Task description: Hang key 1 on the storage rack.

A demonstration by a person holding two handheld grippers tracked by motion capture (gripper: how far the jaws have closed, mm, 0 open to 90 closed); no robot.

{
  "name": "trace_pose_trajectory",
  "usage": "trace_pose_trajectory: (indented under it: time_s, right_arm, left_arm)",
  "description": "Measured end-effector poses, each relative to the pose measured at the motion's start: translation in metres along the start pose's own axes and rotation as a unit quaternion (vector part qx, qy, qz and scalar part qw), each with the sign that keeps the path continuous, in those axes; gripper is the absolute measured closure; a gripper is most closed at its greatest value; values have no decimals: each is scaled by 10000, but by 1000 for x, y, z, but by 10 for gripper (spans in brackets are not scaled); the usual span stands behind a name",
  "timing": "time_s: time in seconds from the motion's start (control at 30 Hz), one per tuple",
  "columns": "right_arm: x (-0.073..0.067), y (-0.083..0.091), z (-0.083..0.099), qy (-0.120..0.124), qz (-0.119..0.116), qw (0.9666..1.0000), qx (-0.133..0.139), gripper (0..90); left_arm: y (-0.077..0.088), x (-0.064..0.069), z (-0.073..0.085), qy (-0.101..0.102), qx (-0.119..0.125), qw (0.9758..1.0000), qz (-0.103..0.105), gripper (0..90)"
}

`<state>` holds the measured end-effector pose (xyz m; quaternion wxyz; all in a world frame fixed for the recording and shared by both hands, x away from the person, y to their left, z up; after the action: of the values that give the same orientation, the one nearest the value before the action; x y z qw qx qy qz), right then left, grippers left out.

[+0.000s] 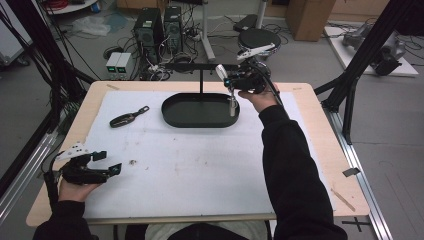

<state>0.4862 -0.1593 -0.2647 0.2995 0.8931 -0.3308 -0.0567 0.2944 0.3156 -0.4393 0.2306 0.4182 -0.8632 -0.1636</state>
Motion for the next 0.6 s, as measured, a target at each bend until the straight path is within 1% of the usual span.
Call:
trace_pose_trajectory:
  time_s: [0.07, 0.13, 0.2, 0.33, 0.47, 0.53, 0.6]
  right_arm:
    - [1, -6, -3, -16, -42, 10000, 21, 755]
    - [2, -16, -6, -39, -77, 10000, -3, 755]
    - [2, -19, -8, -38, -92, 10000, -1, 755]
    - [-2, -28, -18, 85, -38, 9999, -127, 754]
    - [-4, -32, -32, 133, -60, 9999, -18, 754]
    - [-3, -34, -38, 166, -40, 9999, 12, 754]
    - [-2, -36, -44, 140, -3, 9998, 108, 754]
  left_arm:
    - [-2, 0, 0, 1, -4, 10000, 15, 125]
    - [-2, -1, -1, -2, -10, 10000, 24, 125]
    - [-3, -1, 0, -3, -10, 10000, 27, 125]
    - [-4, -1, -1, -4, -14, 10000, 40, 125]
    - [-3, 0, 0, -24, -19, 10000, 38, 125]
    - [-1, 1, 0, -39, -26, 10000, 26, 125]
    - [0, 1, 0, -31, 5, 10000, 19, 125]
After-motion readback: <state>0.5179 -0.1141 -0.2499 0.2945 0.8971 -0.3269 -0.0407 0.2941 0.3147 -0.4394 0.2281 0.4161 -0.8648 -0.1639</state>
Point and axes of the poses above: each handheld gripper's, and its own axes: y roughly backward along the jaws, z roughly out of its underside, x roughly to its right, the point moved 1 cm from there along -y, roughly forward along the jaws, and after that the axes turned 5 degrees about y, right-handed, at the moved point
